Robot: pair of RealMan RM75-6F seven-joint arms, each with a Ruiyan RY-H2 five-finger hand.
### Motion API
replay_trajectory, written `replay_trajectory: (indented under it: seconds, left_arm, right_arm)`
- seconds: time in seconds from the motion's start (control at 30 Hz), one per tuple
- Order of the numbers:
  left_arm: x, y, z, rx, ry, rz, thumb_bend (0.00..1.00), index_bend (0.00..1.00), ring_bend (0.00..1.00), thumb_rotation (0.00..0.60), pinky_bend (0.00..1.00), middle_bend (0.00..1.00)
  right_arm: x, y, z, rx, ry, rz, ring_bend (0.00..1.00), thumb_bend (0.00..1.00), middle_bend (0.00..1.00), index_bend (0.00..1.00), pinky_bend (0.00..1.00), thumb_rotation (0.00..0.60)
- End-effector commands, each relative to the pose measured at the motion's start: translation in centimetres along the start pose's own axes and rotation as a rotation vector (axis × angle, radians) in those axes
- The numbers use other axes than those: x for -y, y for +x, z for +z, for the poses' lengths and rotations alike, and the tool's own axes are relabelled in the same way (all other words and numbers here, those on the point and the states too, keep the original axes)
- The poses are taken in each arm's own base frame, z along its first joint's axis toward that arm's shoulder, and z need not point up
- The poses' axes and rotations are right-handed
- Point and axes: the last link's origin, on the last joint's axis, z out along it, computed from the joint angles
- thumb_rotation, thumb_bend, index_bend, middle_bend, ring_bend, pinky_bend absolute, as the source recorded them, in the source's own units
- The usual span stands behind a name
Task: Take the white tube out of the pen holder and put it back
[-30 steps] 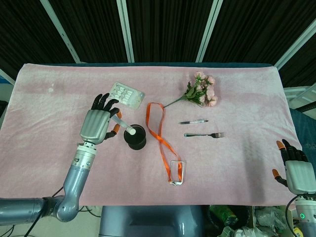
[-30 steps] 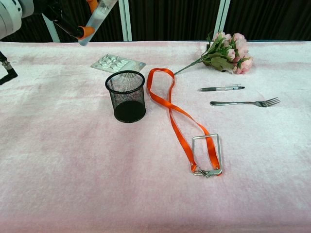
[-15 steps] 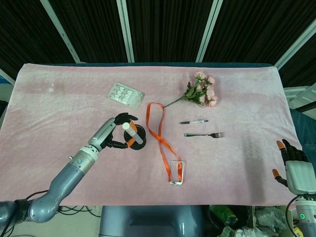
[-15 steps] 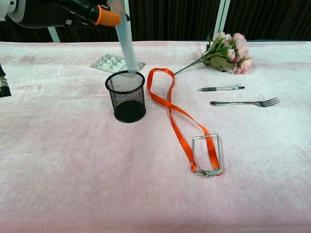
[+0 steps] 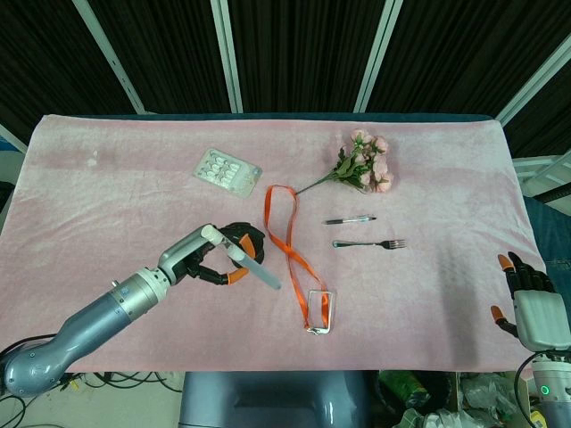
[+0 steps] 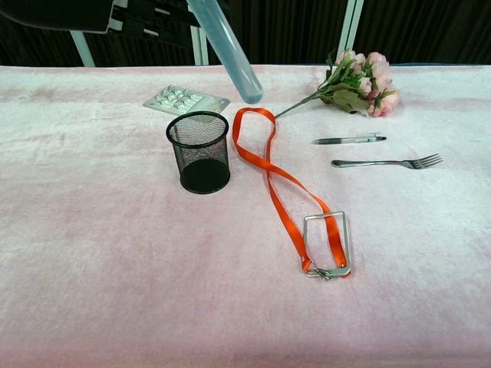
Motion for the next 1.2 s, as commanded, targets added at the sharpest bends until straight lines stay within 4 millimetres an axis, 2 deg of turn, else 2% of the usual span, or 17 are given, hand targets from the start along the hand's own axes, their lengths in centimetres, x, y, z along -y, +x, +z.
replay_trajectory:
  seconds: [0.03,0.3,0.47,0.6,0.73,0.9,1.03,1.2]
  left_arm:
    - [1.0,0.4,-0.3,-0.27,-0.132,0.406,0.46,0.58,0.0,0.6,0.0,0.2]
    - [1.6,-0.3,0.7,-0.462,-0.249,0.758,0.45,0.58,0.0,0.6,0.0,0.21]
    - [2.4,0.8,0.8,-0.645,-0.304,1.152,0.45,0.58,0.0,0.6,0.0,0.21]
    - [3.2,1.1,1.0,-0.683,-0.293,1.226,0.45,0.58,0.0,0.6,0.0,0.21]
    - [3.6,0.4,1.0,-0.591,-0.261,1.028,0.45,0.58,0.0,0.6,0.0,0.21]
    - [2.7,-0.2,0.3,-0.41,-0.191,0.614,0.45,0.58,0.0,0.6,0.0,0.21]
    - [1.5,-0.2,-0.5,-0.262,-0.133,0.294,0.45,0.58,0.0,0.6,0.0,0.21]
    - [-1.0,-0.4,-1.4,-0.047,-0.077,-0.18,0.45,0.58,0.0,0.6,0.0,0.21]
  right_arm:
    - [0.0,0.0,0.0,-0.001,0.001,0.001,0.14,0.21,0.05,0.03,0.18,0.6]
    - [-0.1,0.1,0.0,-0.002,-0.001,0.003,0.14,0.22,0.05,0.03,0.18,0.6]
    - [0.0,0.1,0.0,-0.001,0.0,0.003,0.14,0.22,0.05,0.03,0.18,0.6]
    - [0.0,0.1,0.0,-0.002,-0.001,0.003,0.14,0.22,0.05,0.03,0.18,0.6]
    - [0.0,0.1,0.0,-0.002,-0.001,0.001,0.14,0.22,0.05,0.03,0.18,0.6]
    - [-0.1,0.1,-0.1,-0.003,-0.003,0.002,0.14,0.22,0.05,0.03,0.18,0.6]
    - [-0.1,0.1,0.0,-0.001,-0.002,0.0,0.14,0.22,0.05,0.03,0.18,0.6]
    - [0.1,-0.1,0.0,0.003,0.002,-0.002,0.14,0.22,0.05,0.03,0.18,0.6]
